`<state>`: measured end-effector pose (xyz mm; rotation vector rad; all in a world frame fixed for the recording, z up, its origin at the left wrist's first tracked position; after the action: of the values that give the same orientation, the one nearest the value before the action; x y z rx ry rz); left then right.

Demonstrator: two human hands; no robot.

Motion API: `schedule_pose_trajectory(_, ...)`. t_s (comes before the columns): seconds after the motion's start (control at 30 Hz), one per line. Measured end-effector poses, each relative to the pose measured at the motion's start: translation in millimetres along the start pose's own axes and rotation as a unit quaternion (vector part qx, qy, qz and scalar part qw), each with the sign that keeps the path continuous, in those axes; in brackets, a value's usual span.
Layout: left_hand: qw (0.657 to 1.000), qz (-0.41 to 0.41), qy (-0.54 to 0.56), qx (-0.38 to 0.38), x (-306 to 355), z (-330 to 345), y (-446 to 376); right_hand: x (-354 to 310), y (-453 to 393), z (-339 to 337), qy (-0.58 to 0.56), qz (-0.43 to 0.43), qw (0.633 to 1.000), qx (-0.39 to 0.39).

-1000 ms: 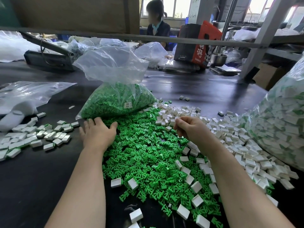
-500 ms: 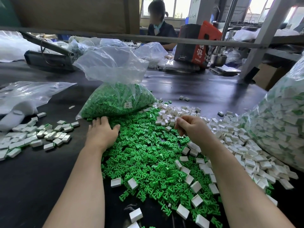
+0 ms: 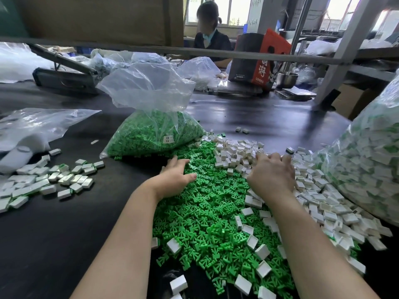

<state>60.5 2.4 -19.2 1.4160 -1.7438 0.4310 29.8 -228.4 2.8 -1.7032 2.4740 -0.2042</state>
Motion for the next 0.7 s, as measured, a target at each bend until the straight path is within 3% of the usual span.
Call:
schedule_pose_trajectory(0.1, 0.996, 0.042, 0.073, -0.028, 8, 0, 3, 3, 2, 5, 0.039, 0.024, 0.997, -0.059)
schedule_pose_trajectory(0.27, 0.967, 0.120, 0.221, -0.032, 22, -1, 8, -1, -3, 9, 0.016, -0.031, 0.999, 0.000)
schedule_pose_trajectory(0.37, 0.968, 0.145, 0.202, 0.029, 27, -7, 9, -5, -3, 5, -0.075, -0.083, 0.993, 0.043)
schedule_pose_trajectory(0.43, 0.968, 0.150, 0.192, 0.068, 28, -12, 11, -9, -1, -1, -0.242, -0.117, 0.963, 0.017)
schedule_pose_trajectory(0.53, 0.958, 0.178, 0.216, 0.068, 35, -13, 13, -20, 6, -14, -0.475, -0.122, 0.869, -0.068)
schedule_pose_trajectory(0.6, 0.952, 0.200, 0.227, 0.037, 45, -6, 13, -30, 10, -17, -0.530, -0.128, 0.830, -0.115)
schedule_pose_trajectory(0.7, 0.941, 0.237, 0.235, 0.049, 54, 7, 11, -40, 13, -20, -0.534, -0.136, 0.827, -0.113)
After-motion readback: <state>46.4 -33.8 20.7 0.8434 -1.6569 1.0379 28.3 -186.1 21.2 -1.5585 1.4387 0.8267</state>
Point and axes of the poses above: each hand's wrist, its own y-axis away from the middle knuckle, its own z-axis out of the palm, x = y × z, the point moved 3 cm from there along -y, towards the middle knuckle, and after that the axes turned 9 degrees about y, right-handed, at the moved point
